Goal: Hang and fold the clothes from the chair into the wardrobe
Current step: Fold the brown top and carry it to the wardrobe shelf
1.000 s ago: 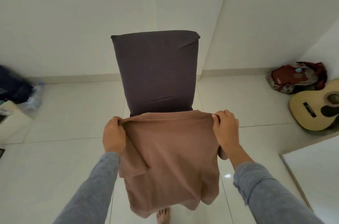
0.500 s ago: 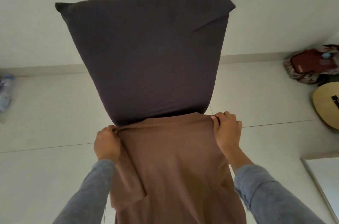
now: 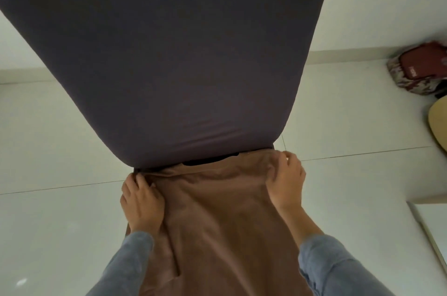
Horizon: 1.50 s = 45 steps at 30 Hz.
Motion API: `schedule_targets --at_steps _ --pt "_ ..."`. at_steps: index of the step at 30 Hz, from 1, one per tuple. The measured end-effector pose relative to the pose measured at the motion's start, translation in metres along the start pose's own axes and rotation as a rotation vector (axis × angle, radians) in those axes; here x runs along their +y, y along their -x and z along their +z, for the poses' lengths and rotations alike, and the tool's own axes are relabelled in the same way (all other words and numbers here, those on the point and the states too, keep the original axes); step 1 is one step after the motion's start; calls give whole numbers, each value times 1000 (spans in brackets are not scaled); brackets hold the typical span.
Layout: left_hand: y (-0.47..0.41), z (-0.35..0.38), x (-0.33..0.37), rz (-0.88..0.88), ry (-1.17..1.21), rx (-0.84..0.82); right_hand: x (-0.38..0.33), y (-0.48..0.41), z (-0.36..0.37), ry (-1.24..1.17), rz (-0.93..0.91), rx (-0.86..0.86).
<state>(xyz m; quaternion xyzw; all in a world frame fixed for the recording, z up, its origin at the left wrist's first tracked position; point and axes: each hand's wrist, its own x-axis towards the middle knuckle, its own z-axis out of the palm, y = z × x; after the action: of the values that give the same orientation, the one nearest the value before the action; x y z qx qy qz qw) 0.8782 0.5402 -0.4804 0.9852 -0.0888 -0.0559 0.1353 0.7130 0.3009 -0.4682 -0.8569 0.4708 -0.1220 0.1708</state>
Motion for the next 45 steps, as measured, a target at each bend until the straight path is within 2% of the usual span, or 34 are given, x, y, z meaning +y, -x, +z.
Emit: schedule_targets --at_steps 2,4,6,10,12,15,20,23,26,30,32,37,39,41,43,45 --pt "23 8 3 143 -22 -16 10 23 8 -10 -51 -97" --pt "41 17 3 311 -55 -106 22 43 17 29 -116 -188" --pt "47 27 2 400 -86 -205 32 54 25 96 -175 -258" --pt "37 39 -4 438 -125 -297 43 55 33 136 -155 -287" --pt "33 41 -10 443 -116 -284 44 55 35 142 -147 -266" --pt "26 41 -18 361 -93 -202 51 58 39 165 -140 -260" --pt "16 36 -29 329 -71 -144 64 67 33 256 78 -256" --pt "14 25 -44 259 -69 -183 67 87 23 272 222 -332" --pt "4 10 -62 301 -111 -302 59 116 15 287 320 -344" --pt "-18 -12 -78 437 -225 -375 23 166 15 255 390 -288" --pt "-27 -18 -75 550 -304 -413 3 188 22 194 445 -320" --pt "-30 -19 -66 1065 -429 -373 -49 265 39 126 595 -266" --pt "-22 -16 -61 1193 -420 -390 -60 289 44 87 645 -288" --pt "-6 -18 -54 1255 -371 -470 -67 310 41 10 695 -240" --pt "6 -18 -51 1173 -396 -583 -72 325 46 -41 731 -230" --pt "13 -17 -50 1113 -390 -622 -78 343 54 -134 772 -137"
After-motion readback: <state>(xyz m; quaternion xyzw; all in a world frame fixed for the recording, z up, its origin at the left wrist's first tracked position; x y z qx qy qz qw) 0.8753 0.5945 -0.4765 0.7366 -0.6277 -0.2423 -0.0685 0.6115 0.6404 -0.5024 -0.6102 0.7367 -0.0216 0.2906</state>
